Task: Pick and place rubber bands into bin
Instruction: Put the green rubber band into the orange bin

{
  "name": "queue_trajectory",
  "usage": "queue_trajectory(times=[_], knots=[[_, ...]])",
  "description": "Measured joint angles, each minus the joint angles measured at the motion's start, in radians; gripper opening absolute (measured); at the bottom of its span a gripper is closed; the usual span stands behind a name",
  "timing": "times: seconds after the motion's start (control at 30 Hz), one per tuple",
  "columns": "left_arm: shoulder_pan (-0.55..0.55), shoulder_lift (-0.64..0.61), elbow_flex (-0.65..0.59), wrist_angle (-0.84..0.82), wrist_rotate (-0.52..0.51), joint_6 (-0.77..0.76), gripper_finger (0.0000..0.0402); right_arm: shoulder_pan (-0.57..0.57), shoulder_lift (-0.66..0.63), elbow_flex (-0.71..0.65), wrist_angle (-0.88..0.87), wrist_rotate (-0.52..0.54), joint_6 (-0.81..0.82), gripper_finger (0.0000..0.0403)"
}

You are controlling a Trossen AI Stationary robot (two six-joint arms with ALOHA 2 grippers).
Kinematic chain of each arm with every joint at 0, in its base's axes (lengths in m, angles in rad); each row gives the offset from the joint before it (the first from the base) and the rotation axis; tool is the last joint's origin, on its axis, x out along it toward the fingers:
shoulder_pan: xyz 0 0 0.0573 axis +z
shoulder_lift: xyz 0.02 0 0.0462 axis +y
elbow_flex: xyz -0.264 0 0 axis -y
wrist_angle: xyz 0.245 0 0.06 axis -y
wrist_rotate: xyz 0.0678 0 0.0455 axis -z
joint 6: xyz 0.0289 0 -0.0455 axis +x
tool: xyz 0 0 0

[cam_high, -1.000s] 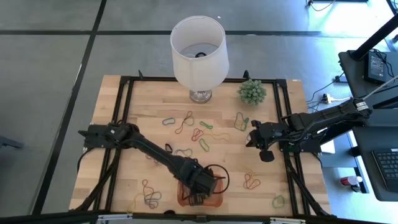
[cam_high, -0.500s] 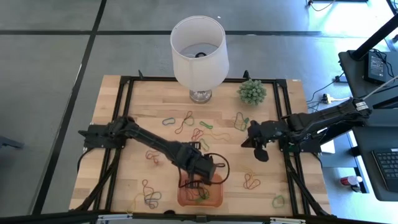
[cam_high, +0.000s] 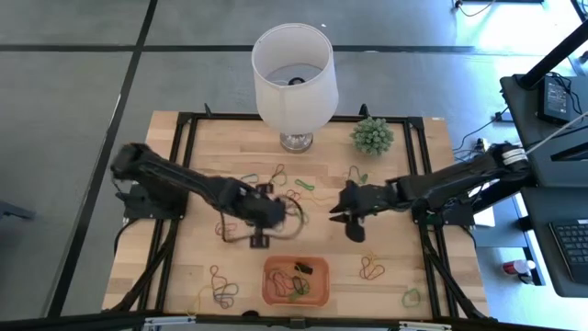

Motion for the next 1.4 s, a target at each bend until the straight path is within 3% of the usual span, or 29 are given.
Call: queue_trajectory(times=[0.17, 0.37, 0.67, 0.83, 1.13, 1.27, 1.4], knots=[[0.048, -0.215, -0.248, 0.132, 0.059, -0.005, 0.0002, -0.01, 0.202, 0.176, -0.033, 0.078, -0.052, 0.016], [0.085, -0.418, -0.462, 0.204, 0.075, 0.008, 0.0002, -0.069, 0.466, 0.477, -0.305, 0.081, 0.007, 0.0165], [0.149, -0.686, -0.693, 0.266, 0.072, 0.051, 0.0002, -0.14, 0.78, 0.84, -0.642, -0.028, 0.185, 0.0165], [0.184, -0.818, -0.782, 0.286, 0.085, 0.061, 0.0002, -0.155, 0.869, 0.911, -0.682, -0.071, 0.294, 0.0165], [0.214, -0.928, -0.838, 0.291, 0.09, 0.068, 0.0002, -0.158, 0.933, 0.932, -0.715, -0.075, 0.412, 0.0154], [0.217, -0.937, -0.847, 0.288, 0.086, 0.067, 0.0002, -0.154, 0.952, 0.932, -0.727, -0.068, 0.416, 0.0121], [0.217, -0.931, -0.846, 0.293, 0.086, 0.032, 0.0002, -0.144, 0.954, 0.931, -0.74, -0.043, 0.362, 0.0057]])
